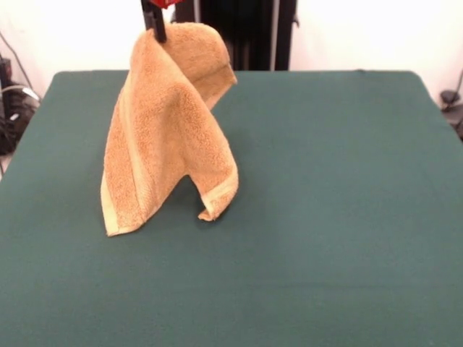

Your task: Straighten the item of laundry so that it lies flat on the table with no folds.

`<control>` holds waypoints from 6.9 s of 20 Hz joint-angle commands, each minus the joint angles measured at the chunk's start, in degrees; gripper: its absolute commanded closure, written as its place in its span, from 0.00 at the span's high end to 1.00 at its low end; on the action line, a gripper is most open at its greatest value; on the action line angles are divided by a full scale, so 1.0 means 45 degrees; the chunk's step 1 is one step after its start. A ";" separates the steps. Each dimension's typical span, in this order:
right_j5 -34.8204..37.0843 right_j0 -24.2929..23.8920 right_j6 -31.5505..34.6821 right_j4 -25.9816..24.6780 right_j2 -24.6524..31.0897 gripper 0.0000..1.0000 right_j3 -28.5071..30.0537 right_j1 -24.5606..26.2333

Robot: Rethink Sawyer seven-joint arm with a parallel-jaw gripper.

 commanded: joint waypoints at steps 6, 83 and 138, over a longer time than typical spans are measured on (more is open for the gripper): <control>-0.0497 -0.0312 -0.1075 -0.0338 0.0651 0.00 0.1416 0.0432; -0.0552 -0.1889 -0.0488 -0.1358 0.1116 1.00 0.2754 -0.0070; -0.4560 -0.1488 -0.0120 -0.2468 -0.0298 1.00 0.2467 0.3301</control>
